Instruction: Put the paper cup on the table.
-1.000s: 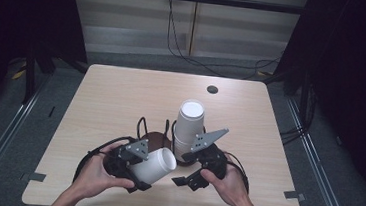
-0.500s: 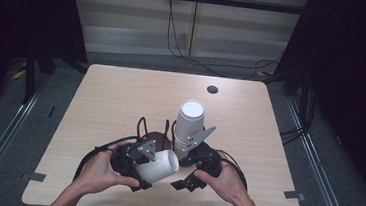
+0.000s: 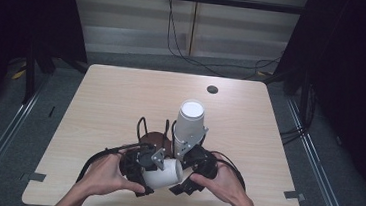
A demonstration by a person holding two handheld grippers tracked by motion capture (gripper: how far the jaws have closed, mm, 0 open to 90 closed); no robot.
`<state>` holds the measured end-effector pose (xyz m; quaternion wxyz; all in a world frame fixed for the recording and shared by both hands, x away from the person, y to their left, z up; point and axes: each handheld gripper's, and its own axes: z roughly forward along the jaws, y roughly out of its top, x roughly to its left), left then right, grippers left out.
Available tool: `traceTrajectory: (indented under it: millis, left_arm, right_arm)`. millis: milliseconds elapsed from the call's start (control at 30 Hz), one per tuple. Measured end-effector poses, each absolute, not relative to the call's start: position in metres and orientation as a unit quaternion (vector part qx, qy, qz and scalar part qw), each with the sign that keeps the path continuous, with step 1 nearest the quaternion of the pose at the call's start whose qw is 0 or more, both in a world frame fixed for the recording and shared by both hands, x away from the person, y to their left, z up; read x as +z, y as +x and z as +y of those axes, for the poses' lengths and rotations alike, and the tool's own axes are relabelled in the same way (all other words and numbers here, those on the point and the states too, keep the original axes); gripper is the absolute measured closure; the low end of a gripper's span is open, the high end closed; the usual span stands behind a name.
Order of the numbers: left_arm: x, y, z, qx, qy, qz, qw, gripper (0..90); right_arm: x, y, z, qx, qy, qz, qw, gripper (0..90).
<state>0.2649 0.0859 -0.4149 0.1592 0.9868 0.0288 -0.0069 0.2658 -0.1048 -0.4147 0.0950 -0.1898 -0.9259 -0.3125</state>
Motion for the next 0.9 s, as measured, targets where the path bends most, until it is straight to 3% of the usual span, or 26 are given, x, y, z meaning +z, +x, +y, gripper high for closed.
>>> traceTrajectory:
  millis: [900]
  left_arm:
    - [-0.421,0.252,0.082,-0.023,0.987,0.000,0.158,18.3]
  right_arm:
    - [-0.414,0.254,-0.085,-0.312,-0.133,-0.935,0.105,16.4]
